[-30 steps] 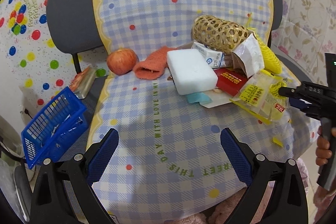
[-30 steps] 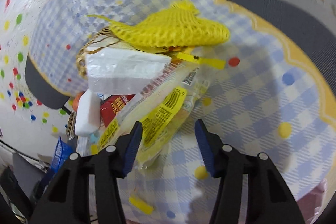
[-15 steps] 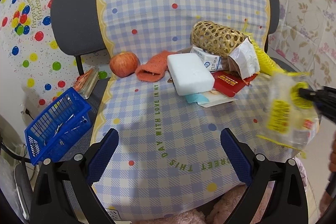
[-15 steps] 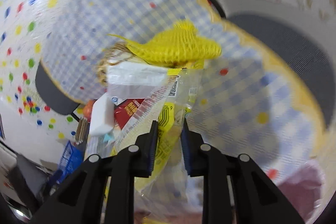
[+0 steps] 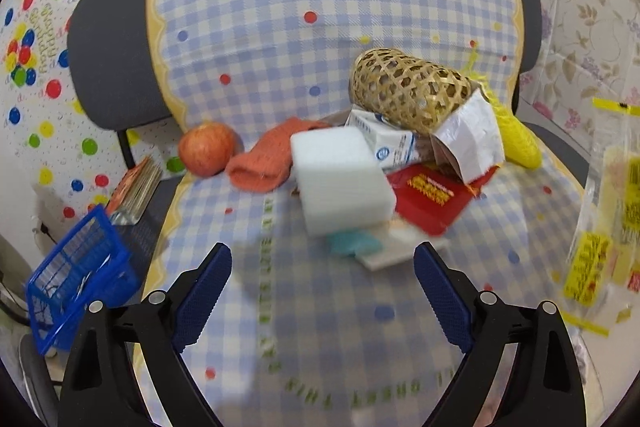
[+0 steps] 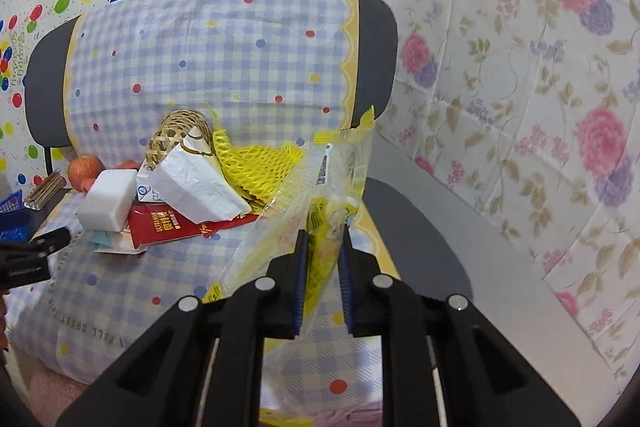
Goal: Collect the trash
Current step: 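Grasp the white foam block with the left tool while right holds wrapper, then carry both items over the pink bin and open both tools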
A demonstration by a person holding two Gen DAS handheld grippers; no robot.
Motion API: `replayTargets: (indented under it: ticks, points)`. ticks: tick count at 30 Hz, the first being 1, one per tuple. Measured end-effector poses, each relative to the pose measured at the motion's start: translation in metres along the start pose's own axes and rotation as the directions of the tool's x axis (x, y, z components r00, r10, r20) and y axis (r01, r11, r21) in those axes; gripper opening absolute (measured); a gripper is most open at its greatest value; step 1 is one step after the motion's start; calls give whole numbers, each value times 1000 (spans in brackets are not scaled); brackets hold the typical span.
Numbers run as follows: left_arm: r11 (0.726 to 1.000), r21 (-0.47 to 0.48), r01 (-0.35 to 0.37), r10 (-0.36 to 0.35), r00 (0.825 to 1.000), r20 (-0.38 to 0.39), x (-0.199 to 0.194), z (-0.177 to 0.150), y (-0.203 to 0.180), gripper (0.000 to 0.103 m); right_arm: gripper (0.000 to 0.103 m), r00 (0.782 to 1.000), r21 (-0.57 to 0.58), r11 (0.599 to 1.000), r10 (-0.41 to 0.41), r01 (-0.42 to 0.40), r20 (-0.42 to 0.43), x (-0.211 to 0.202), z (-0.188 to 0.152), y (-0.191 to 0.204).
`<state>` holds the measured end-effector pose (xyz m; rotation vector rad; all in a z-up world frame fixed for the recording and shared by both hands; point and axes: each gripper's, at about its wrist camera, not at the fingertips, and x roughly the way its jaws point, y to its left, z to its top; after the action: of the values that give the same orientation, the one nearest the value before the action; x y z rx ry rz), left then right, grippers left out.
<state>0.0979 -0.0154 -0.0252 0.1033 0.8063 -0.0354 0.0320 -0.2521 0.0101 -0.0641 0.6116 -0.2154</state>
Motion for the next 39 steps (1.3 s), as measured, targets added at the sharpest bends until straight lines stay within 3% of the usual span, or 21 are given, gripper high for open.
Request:
replayTargets:
  ticks: [9,15,17,19,21,27,33,39]
  points:
    - [998,28,-52,53,998,-27,54,22,-24,92,14,999,12,1000,14,-13,-48,22,-1,2]
    - [996,47,-75,76,997,-17,67,30,-29,89,13,998,39,998,40,-38,-56,25,-1,-2]
    - [995,63,-74,75,997,-13,69,30,-29,66,13,997,52,997,55,-52,-58,23,-1,-4]
    - [995,75,-70,71,997,-21,72,28,-27,63,13,996,70,995,70,-66,-59,19,-1,-7]
    - [996,65,-54,54,998,-7,63,25,-21,59,12,996,75,994,77,-73,-48,13,-1,-10]
    - [994,-9,113,-112,990,88,-13,11,1,58,12,994,63,992,110,-109,-23,-12,-1,-15]
    - [985,4,171,-171,977,124,-73,-19,-2,58,12,992,34,993,118,-117,-33,-32,-15,-13]
    - [975,60,214,-221,962,159,-109,-48,-28,58,12,997,-12,997,73,-74,-40,-58,-38,-18]
